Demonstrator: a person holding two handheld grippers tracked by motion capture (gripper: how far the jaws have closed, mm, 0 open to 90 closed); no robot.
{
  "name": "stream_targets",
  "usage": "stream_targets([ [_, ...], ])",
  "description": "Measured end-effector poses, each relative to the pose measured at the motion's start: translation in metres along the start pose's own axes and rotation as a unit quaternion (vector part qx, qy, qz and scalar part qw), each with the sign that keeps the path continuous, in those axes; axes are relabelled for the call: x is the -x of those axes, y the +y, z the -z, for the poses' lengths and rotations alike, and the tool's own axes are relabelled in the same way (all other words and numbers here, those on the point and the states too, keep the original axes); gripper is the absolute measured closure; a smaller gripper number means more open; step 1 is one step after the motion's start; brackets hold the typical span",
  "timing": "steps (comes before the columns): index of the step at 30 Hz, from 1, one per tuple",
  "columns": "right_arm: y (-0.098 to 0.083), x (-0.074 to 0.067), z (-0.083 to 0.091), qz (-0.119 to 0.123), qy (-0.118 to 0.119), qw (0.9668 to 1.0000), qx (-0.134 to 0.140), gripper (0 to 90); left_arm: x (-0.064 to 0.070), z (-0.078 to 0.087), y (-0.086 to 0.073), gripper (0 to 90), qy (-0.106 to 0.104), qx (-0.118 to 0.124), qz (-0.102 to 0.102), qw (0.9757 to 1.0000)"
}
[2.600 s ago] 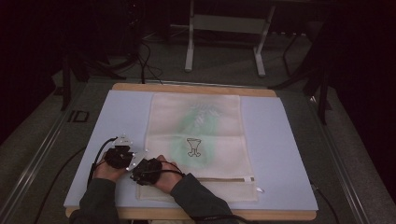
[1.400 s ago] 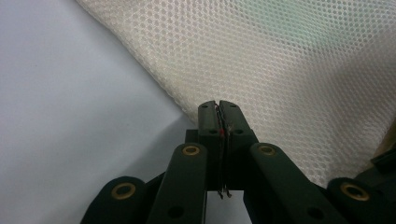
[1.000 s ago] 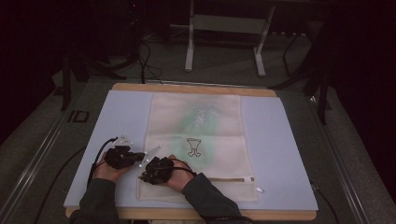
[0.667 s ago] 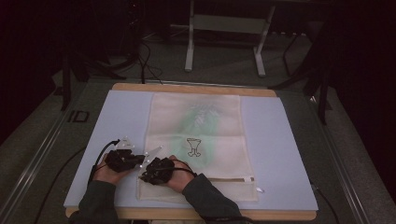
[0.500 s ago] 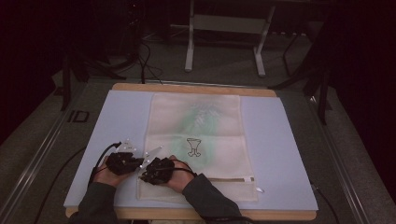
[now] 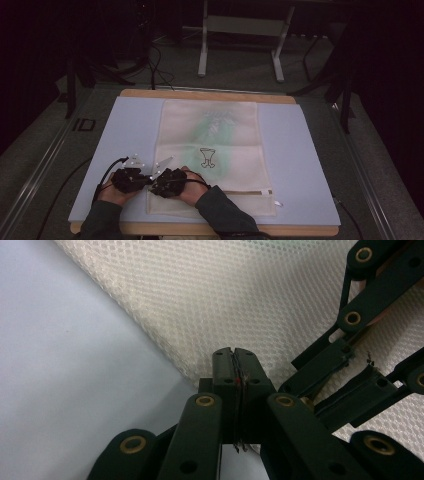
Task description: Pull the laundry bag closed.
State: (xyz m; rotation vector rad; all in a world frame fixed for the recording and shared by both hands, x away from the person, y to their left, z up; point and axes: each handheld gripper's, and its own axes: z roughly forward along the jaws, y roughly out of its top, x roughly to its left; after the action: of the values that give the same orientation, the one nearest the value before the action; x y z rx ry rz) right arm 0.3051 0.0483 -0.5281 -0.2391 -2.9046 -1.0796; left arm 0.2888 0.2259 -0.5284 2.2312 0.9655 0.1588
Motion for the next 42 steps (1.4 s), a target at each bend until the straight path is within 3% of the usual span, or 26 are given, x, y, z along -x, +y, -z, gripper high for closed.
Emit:
stream_targets([
  [6,0.004,0.000,0.000,0.001,0.006,0.9999,-0.011,76.2,-0.002,0.000,-0.001,89.5,-0.005,0.000,0.006,1.0000],
  [11,0.005,0.000,0.000,-0.007,0.000,0.9999,-0.012,81.3,-0.001,0.000,-0.001,89.8,-0.005,-0.002,0.011,0.9999],
  [14,0.004,-0.003,0.001,0.010,-0.010,0.9998,-0.017,81.7,0.000,0.001,-0.001,89.9,-0.010,-0.007,0.019,0.9997],
  [18,0.002,-0.004,0.002,0.014,-0.012,0.9998,-0.013,81.8,0.000,0.003,-0.005,89.9,-0.021,-0.007,0.025,0.9994],
  [24,-0.001,-0.005,0.005,0.033,-0.021,0.9991,-0.016,82.1,0.000,0.003,-0.004,90.0,-0.021,-0.012,0.025,0.9994],
  [42,-0.010,-0.011,0.016,0.044,-0.046,0.9977,-0.026,82.1,-0.001,0.003,-0.003,90.0,-0.021,-0.012,0.018,0.9995],
])
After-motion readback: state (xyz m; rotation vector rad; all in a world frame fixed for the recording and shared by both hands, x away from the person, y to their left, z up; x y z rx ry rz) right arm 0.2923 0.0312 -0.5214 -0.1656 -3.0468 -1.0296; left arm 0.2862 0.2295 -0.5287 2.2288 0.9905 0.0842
